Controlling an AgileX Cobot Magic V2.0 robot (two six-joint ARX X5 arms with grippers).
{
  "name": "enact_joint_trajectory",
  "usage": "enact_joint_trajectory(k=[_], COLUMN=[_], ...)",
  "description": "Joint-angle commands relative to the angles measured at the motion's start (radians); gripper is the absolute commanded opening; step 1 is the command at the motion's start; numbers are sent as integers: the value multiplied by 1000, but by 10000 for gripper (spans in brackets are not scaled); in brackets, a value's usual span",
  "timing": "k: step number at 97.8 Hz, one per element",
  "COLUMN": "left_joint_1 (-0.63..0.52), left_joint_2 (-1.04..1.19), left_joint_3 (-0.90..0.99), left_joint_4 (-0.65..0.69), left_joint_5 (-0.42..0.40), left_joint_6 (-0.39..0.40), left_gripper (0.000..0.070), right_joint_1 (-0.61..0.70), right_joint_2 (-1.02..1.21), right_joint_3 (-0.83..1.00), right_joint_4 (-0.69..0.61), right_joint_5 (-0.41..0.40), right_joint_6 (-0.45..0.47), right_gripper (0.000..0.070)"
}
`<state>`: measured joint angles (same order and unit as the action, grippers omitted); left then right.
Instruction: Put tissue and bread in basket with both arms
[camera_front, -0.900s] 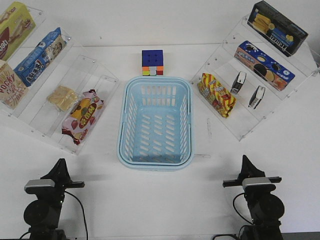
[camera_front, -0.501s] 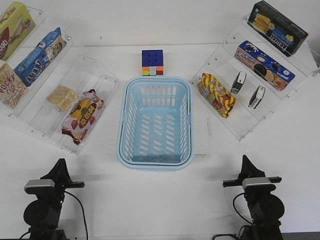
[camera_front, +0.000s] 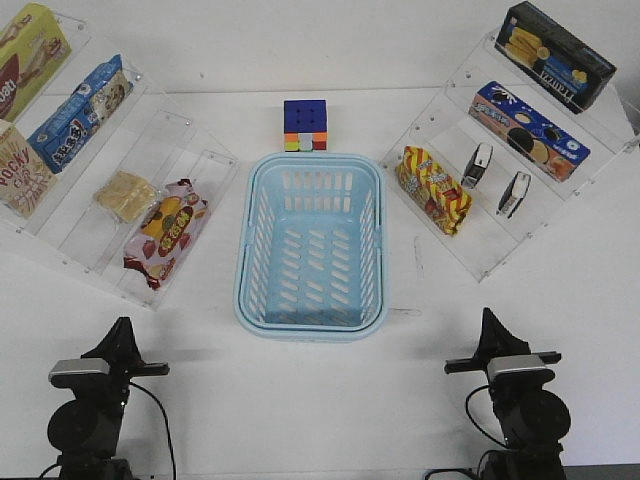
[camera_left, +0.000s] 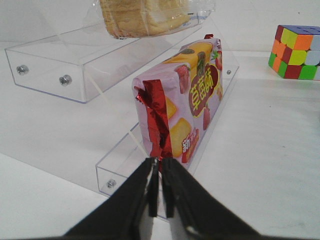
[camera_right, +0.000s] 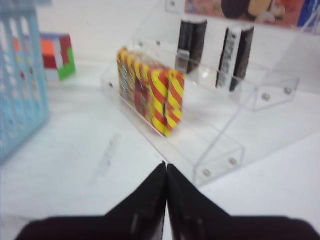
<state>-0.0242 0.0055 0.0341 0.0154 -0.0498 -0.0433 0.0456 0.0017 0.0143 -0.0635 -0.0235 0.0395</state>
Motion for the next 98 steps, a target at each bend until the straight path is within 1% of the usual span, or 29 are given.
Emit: enact_joint_trajectory(k=[1,7,11,16,22,33,37,46,49,52,55,60,62,63,83,98], left_joint_1=[1,0,0,1,0,0,0,1,1,1,1,0,1,1,1,0], left_joint_2=[-1,-1,-1,-1,-1,-1,-1,-1,-1,-1,-1,-1,-1,-1,-1,-1], left_joint_3=[-20,-20,-20,-20,-20,-20,-20,-20,-20,-20,-20,-20,-20,-20,-20,-20], left_joint_4=[15,15,15,15,16,15,15,15,15,15,16,15,15,15,15,15], left_joint_5=[2,2,2,2,2,2,2,2,2,2,2,2,2,2,2,2], left_joint_6=[-2,-2,-2,-2,-2,-2,-2,-2,-2,-2,-2,-2,-2,-2,-2,-2], left_gripper=[1,1,1,1,1,1,1,1,1,1,1,1,1,1,1,1], right_joint_1=[1,1,0,0,0,-1,-1,-1,-1,-1,-1,-2,-2,-2,-27,-62], right_joint_2=[-1,-1,0,7,49,210,277,471,531,592,651,745,780,798,1110,1291], right_joint_3=[-2,2,23,68,142,293,342,475,516,555,592,653,676,687,888,998], right_joint_4=[23,68,67,25,-42,-119,-125,-124,-125,-126,-126,-133,-136,-138,-135,-111], right_joint_5=[-3,-2,3,42,100,161,163,150,139,129,129,132,137,138,195,231], right_joint_6=[173,256,307,354,380,363,340,246,220,198,185,171,166,165,103,75], right_gripper=[0,0,0,0,0,0,0,1,32,102,200,408,464,477,476,476])
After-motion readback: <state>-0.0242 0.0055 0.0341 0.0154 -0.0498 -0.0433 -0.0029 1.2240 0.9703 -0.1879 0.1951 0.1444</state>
